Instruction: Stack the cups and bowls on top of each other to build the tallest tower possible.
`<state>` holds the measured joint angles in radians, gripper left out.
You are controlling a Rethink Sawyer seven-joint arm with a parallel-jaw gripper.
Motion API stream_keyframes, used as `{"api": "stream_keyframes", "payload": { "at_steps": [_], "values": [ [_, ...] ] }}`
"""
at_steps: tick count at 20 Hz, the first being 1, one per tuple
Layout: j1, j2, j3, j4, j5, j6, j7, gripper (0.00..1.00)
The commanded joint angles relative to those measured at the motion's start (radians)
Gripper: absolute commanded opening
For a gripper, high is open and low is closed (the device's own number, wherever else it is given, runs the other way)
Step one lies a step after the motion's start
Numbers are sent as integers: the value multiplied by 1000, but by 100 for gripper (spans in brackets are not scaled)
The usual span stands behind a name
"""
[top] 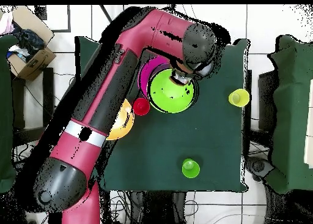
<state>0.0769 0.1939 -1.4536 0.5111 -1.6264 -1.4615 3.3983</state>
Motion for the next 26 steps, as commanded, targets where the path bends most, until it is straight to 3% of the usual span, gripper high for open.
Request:
{"api": "stream_keyframes", "payload": {
  "at_steps": [1, 19, 26],
  "values": [
    [-26, -42, 103, -133, 83, 155, -120, 0],
    [-79, -33, 55, -167, 41, 143, -200, 0],
    [-74, -5, 51, -122, 32, 206, -257, 0]
  ]
}}
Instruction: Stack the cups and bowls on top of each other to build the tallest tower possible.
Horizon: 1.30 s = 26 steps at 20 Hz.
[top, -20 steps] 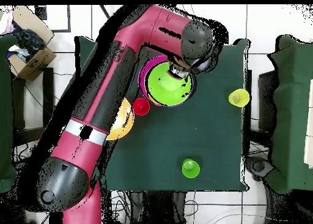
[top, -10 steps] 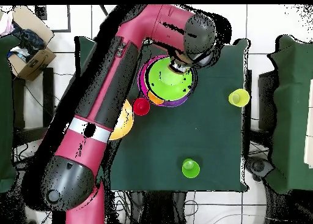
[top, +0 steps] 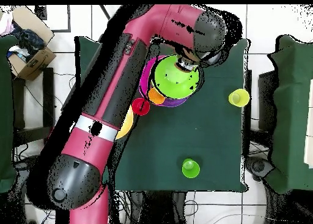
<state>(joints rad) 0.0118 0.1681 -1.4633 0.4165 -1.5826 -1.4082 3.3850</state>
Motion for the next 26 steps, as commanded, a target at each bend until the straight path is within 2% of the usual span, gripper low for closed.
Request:
{"api": "stream_keyframes", "payload": {
  "at_steps": [1, 10, 17, 26],
  "values": [
    [-7, 26, 62, -22, -9, 164, -246, 0],
    [13, 71, 58, 24, -13, 249, -216, 0],
    [21, 109, 34, 58, -45, 267, -211, 0],
    [43, 138, 16, 112, -98, 194, -213, 0]
  ]
}}
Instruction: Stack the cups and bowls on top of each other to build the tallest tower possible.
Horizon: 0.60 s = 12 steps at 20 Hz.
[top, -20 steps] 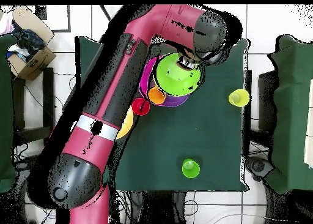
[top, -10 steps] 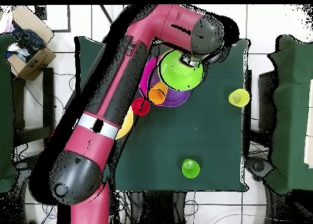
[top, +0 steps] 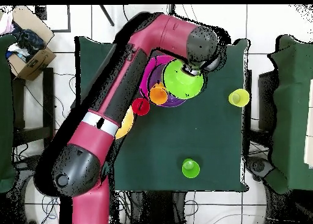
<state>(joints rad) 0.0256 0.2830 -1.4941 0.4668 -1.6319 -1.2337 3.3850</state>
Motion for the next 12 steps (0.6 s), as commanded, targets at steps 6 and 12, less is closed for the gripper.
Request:
{"api": "stream_keyframes", "payload": {
  "at_steps": [6, 12],
  "values": [
    [36, 19, 45, 70, -84, -13, -200, 0],
    [40, 8, 52, 51, -97, -33, -170, 0]
  ]
}}
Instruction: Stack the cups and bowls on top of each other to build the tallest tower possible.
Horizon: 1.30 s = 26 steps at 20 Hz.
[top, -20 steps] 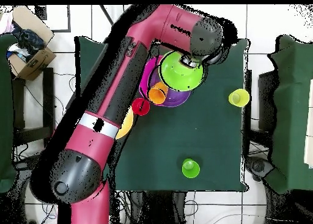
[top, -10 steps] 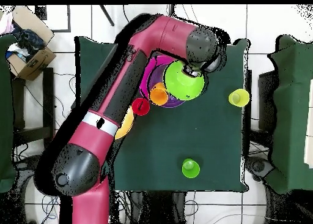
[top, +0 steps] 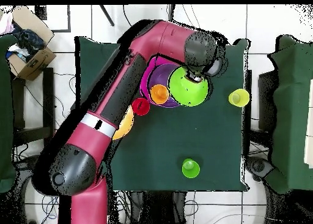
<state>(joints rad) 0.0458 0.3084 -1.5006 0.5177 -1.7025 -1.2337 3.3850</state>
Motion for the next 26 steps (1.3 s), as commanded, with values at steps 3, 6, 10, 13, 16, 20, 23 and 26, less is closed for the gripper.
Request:
{"api": "stream_keyframes", "payload": {
  "at_steps": [3, 6, 10, 13, 16, 20, 23, 26],
  "values": [
    [21, -23, 64, -11, -26, -34, -155, 0],
    [26, -17, 51, -17, -36, -31, -123, 0],
    [26, -11, 45, -24, -37, -22, -104, 0],
    [23, -9, 38, -25, -41, -9, -103, 0],
    [27, -7, 37, -21, -40, 0, -103, 0],
    [27, -5, 30, -18, -42, 10, -104, 0],
    [26, -5, 25, -15, -43, 13, -108, 0],
    [25, 0, 12, -11, -51, 16, -111, 0]
  ]
}}
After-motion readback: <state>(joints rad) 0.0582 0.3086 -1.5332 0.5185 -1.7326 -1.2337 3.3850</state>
